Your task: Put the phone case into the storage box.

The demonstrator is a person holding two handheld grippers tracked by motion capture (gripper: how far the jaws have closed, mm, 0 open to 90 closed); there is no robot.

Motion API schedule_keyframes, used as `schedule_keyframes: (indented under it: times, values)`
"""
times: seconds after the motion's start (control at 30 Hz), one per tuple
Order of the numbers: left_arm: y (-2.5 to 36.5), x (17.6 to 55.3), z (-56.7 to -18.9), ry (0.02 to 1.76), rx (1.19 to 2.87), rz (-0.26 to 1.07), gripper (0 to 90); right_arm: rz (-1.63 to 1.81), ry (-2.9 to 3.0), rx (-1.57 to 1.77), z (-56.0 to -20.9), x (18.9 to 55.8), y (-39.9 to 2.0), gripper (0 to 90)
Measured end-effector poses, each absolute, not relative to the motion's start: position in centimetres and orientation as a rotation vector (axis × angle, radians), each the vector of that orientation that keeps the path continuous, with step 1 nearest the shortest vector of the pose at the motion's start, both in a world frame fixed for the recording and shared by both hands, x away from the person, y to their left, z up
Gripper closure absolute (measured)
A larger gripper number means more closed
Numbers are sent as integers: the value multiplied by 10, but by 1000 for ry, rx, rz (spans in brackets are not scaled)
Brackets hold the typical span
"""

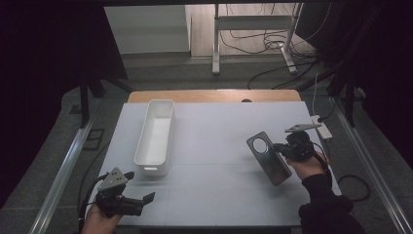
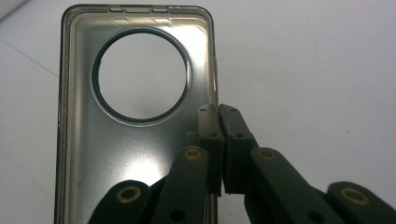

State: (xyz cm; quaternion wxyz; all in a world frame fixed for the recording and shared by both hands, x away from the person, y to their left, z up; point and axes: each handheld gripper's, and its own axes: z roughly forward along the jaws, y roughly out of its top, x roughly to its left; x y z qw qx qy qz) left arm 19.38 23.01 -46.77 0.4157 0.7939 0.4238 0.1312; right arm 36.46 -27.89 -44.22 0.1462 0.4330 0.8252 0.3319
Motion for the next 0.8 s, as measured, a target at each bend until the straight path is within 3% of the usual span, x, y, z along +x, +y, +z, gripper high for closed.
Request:
schedule_keyframes:
  times: [0.8]
  values:
    - [176, 233, -460, 940, 2041, 271, 2, 1052, 2368, 1167, -426, 360, -249, 882]
